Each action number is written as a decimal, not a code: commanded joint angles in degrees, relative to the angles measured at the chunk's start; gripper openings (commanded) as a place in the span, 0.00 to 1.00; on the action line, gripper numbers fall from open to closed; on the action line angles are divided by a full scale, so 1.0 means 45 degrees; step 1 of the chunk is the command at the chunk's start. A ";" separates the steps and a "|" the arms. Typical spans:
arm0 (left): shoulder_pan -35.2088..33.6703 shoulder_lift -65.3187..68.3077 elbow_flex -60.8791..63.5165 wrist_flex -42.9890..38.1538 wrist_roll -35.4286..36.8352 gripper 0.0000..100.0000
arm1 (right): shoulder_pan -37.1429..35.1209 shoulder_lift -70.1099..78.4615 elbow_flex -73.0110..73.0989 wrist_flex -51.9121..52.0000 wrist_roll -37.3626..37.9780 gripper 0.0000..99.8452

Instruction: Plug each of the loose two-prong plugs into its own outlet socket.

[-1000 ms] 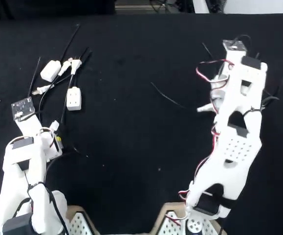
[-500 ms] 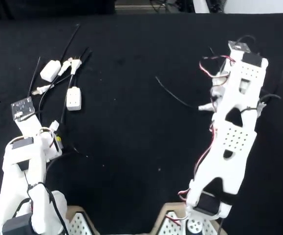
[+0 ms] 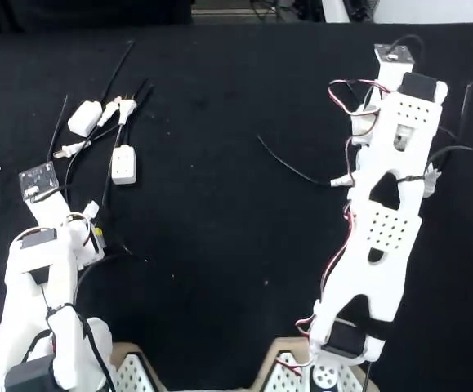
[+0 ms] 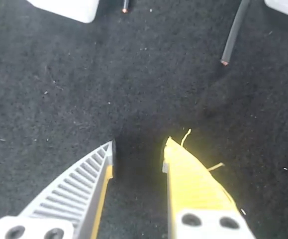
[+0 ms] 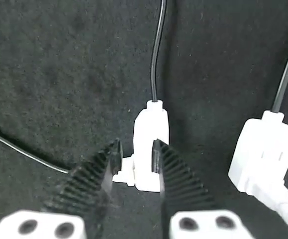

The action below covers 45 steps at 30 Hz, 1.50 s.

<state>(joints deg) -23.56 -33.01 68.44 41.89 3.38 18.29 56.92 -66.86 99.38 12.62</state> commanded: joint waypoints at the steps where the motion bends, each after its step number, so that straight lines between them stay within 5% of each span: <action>1: -0.0088 -0.0176 -0.0674 -0.0156 0.0137 0.17 | -0.0606 -0.2686 0.1807 0.0430 0.0000 0.08; 11: -0.0088 -0.0176 -0.0674 -0.0156 0.0137 0.17 | -0.3946 -1.0422 0.8664 -0.0156 -0.0918 0.08; 25: -0.0010 -0.0176 -0.0674 -0.0215 0.0078 0.17 | -0.8694 -1.3490 2.1402 -1.1233 -0.1309 0.08; 34: 0.0498 -0.0078 -0.2999 0.1153 -0.0918 0.17 | -0.9436 -1.3509 2.4879 -1.5785 -0.2090 0.08; 39: 0.0479 -0.0020 -0.6125 0.3126 -0.1817 0.17 | -0.9475 -1.3724 2.5074 -1.5844 -0.2129 0.08; 45: 0.0596 0.1504 -0.8625 0.3399 -0.1836 0.25 | -0.9475 -1.3705 2.5094 -1.5844 -0.2129 0.08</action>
<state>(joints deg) -21.71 -30.99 39.16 56.92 -4.18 -23.38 -1.71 45.93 29.32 3.38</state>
